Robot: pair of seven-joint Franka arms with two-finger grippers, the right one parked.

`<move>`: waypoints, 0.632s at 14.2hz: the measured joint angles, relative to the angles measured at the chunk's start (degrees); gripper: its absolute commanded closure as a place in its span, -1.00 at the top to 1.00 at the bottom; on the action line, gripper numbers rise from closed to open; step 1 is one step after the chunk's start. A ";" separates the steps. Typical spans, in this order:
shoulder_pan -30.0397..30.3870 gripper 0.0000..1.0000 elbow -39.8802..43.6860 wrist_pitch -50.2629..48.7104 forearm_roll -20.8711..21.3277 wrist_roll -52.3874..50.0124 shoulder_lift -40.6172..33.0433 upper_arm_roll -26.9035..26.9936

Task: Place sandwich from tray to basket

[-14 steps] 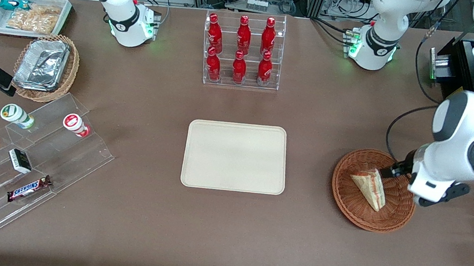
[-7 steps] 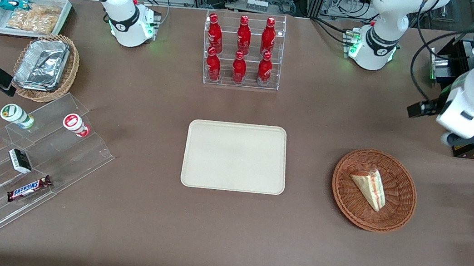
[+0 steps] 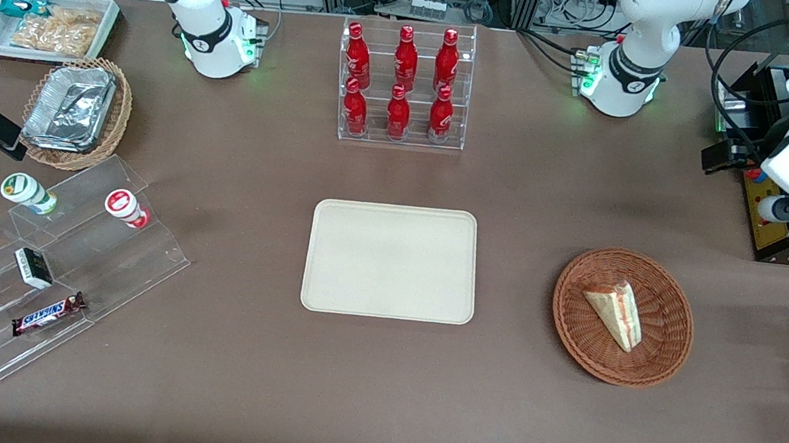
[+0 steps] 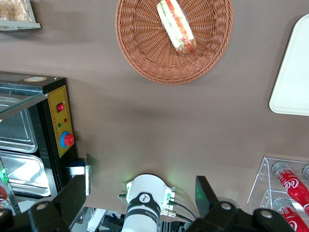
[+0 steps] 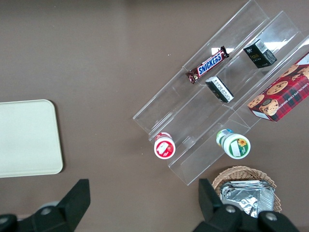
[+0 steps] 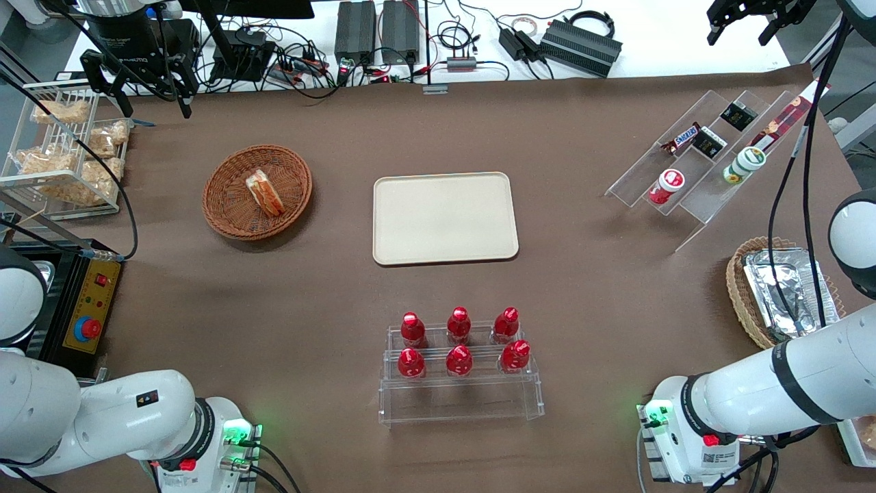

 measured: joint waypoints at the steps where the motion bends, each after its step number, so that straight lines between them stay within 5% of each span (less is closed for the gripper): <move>1: -0.05 1.00 -0.03 -0.01 0.00 -0.57 0.33 -0.06; 9: -0.32 1.00 -1.20 3.44 0.01 -1.74 0.70 -0.76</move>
